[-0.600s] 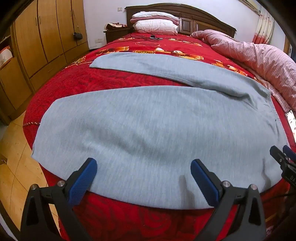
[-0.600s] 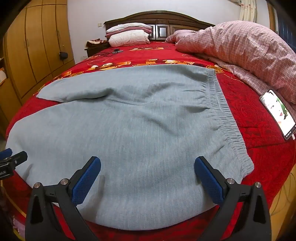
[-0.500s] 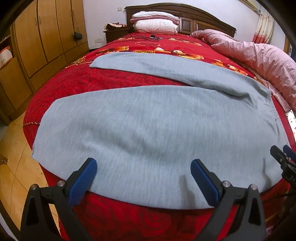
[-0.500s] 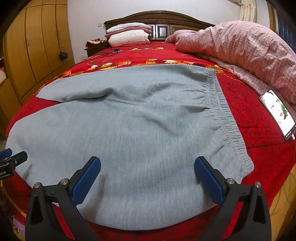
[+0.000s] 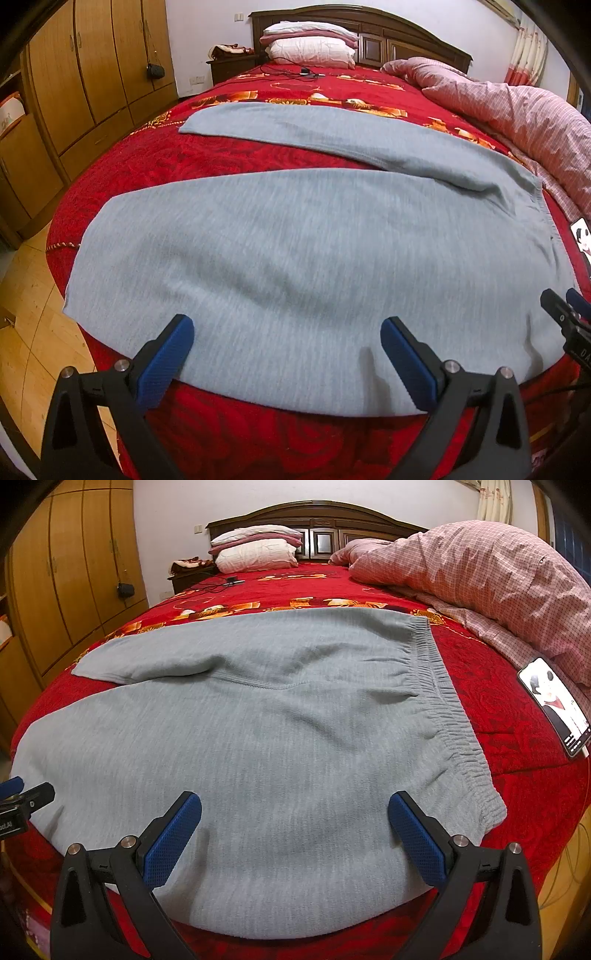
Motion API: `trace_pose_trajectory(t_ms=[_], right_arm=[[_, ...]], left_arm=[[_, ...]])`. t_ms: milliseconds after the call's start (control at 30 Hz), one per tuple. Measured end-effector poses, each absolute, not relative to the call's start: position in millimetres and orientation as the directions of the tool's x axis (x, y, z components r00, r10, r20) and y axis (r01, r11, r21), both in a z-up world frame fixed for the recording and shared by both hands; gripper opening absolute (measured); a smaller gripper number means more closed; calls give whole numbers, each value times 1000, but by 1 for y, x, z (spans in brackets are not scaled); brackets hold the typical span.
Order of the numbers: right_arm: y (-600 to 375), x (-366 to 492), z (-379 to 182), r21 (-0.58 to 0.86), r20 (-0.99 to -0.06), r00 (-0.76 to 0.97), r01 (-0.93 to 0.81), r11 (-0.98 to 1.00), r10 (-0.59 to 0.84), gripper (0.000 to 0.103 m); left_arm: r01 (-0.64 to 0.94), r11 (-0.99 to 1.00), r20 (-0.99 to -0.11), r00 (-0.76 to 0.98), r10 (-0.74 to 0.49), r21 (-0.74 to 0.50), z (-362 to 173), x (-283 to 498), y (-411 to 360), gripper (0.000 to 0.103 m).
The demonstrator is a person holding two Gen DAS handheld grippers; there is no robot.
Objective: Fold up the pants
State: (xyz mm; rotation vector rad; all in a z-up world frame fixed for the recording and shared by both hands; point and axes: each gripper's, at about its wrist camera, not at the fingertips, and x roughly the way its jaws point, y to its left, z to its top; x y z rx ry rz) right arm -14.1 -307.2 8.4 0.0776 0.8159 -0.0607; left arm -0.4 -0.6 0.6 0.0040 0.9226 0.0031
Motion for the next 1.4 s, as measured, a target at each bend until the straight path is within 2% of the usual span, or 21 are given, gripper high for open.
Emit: trace_pose_trajectory(t_ms=[1400], right_arm=[[-304,-20,10,40,-730,683,85,996,-29,103]], left_arm=[[0,1000,-801,599,7,9,-2,0,-1,103]])
